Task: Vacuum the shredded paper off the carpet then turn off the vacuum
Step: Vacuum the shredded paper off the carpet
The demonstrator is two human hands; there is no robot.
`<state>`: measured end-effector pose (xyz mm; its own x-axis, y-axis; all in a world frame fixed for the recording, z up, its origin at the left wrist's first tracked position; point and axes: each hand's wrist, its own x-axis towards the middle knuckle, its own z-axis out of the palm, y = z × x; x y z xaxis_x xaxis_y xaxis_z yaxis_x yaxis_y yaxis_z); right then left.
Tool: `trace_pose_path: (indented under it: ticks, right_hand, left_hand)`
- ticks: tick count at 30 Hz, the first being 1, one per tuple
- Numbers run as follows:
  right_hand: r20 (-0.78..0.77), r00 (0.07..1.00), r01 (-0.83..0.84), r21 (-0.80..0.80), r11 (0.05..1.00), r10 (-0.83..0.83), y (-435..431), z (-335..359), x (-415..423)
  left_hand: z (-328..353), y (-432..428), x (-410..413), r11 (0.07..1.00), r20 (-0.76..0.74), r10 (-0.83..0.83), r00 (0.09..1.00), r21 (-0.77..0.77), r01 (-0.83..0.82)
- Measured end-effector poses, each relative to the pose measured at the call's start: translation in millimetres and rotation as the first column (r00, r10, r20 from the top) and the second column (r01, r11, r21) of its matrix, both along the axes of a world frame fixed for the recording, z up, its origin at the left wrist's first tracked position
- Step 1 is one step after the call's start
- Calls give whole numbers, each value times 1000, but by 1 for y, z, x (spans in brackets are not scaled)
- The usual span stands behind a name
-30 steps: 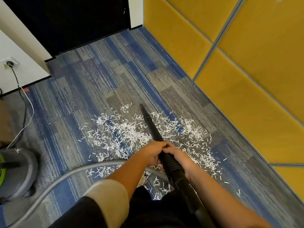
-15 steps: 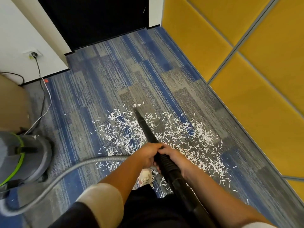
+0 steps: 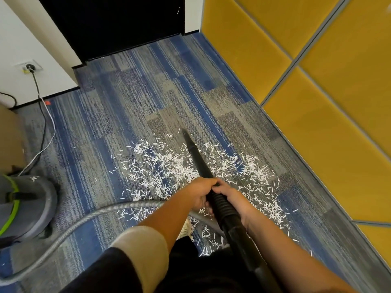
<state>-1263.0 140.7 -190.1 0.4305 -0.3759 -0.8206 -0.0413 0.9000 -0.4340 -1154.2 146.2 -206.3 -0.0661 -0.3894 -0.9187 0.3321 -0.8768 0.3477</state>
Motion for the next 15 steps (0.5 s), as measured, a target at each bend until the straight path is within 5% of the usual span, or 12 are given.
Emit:
trace_pose_path:
  ticks: [15]
  right_hand:
    - [-53,995,87,-4,996,-87,5,1,-32]
  left_hand:
    - [11,-6,-31,992,-24,-126,992,-11,126]
